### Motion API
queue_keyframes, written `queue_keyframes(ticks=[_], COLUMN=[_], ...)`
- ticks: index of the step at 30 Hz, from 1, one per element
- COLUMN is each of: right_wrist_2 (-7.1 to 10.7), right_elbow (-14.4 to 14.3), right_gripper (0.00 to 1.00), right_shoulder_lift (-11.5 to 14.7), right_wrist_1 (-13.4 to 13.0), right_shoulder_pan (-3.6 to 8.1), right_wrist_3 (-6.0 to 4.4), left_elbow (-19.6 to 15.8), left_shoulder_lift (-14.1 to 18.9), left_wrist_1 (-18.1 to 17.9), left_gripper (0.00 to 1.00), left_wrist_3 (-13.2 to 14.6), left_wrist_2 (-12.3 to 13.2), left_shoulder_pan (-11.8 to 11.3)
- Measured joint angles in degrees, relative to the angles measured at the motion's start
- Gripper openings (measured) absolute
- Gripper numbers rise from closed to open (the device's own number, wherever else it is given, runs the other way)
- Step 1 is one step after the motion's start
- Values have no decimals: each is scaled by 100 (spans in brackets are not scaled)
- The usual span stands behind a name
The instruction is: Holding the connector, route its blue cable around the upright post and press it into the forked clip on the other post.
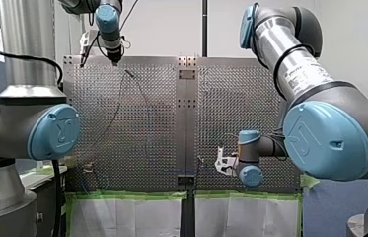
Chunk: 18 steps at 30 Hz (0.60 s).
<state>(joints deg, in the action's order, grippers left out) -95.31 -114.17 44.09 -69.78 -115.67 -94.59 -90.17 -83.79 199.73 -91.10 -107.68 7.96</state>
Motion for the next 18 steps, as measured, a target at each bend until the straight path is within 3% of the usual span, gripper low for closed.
queue_keyframes(ticks=[8, 18], right_wrist_2=[-15, -23], right_elbow=[-1, 2], right_gripper=[0, 0], right_shoulder_lift=[0, 0], right_wrist_1=[22, 37], right_shoulder_pan=[-1, 23], right_wrist_3=[3, -17], left_elbow=[0, -36], left_shoulder_lift=[-16, -162], left_wrist_1=[-281, -720], left_gripper=[98, 98], left_wrist_3=[285, 644], left_wrist_2=[295, 654], left_shoulder_pan=[86, 378])
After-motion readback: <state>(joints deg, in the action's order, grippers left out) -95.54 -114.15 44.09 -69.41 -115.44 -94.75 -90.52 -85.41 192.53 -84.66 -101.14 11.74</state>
